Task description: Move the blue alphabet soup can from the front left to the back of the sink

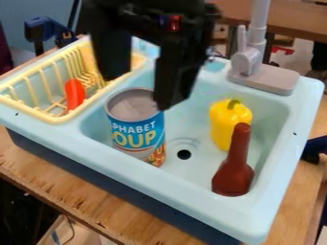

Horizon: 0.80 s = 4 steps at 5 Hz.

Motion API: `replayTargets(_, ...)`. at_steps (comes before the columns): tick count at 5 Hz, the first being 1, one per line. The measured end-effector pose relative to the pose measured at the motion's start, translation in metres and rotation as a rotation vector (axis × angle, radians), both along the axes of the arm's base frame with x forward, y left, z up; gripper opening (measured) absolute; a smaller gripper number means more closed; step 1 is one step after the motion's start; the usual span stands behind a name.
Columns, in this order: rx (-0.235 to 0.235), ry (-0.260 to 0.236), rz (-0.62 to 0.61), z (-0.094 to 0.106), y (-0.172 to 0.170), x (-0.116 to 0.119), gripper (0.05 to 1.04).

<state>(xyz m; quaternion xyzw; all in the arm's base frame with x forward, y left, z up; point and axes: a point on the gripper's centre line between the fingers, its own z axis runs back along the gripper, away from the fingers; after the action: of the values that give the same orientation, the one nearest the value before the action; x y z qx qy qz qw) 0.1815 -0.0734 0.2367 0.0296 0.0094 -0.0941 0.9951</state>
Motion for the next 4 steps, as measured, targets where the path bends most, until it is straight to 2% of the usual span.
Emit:
replayTargets(1,0.069,0.028,0.047,-0.009,0.038,-0.005,1.001)
replayTargets(2,0.055,0.070,-0.014,-0.033,0.074,-0.004,1.001)
replayTargets(3,0.043,0.077,-0.040,-0.054,0.077,0.006,1.001)
replayTargets(4,0.042,0.128,-0.065,-0.075,0.076,0.021,1.001)
